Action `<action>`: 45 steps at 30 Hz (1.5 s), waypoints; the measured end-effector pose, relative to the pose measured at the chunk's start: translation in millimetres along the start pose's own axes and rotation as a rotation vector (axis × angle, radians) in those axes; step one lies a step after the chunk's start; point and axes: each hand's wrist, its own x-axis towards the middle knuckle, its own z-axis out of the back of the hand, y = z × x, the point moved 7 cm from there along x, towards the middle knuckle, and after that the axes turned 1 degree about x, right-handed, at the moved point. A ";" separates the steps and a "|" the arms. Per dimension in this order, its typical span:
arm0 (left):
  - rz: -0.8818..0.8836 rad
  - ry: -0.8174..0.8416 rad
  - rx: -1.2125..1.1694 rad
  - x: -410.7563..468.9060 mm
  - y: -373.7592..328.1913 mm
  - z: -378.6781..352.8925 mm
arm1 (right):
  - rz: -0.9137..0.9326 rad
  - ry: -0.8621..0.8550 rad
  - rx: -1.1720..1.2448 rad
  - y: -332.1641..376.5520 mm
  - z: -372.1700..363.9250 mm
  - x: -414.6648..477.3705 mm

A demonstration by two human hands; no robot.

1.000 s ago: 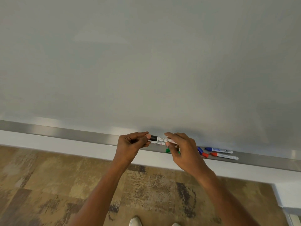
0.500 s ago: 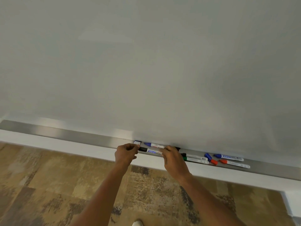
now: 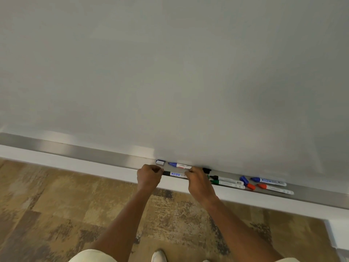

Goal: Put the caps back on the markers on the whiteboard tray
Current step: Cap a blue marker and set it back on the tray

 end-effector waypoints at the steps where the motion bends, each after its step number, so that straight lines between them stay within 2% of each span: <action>1: 0.008 0.004 -0.008 0.5 0.3 -0.5 | 0.006 0.000 -0.004 0.2 -0.5 -0.4; 11: 0.039 0.005 -0.061 2.5 3.1 -2.4 | 0.047 -0.049 -0.058 6.0 8.0 -8.9; 16: -0.044 -0.155 -0.109 3.2 -5.1 14.6 | 0.044 -0.096 -0.147 4.4 19.1 -5.0; 19: -0.070 -0.192 -0.113 5.3 -9.2 17.7 | 0.047 -0.076 -0.219 6.3 20.2 0.1; 25: -0.036 -0.176 -0.102 10.6 -10.2 12.8 | 0.065 0.008 -0.342 12.2 12.3 3.2; 30: -0.007 -0.130 -0.095 16.0 -1.8 11.1 | 0.058 0.003 -0.344 9.1 14.2 3.4; 38: 0.032 -0.160 -0.143 24.0 0.8 7.3 | 0.061 0.007 -0.321 8.4 14.3 8.8; 45: 0.035 -0.040 -0.133 29.1 5.0 1.7 | 0.091 0.002 -0.294 6.6 15.0 12.5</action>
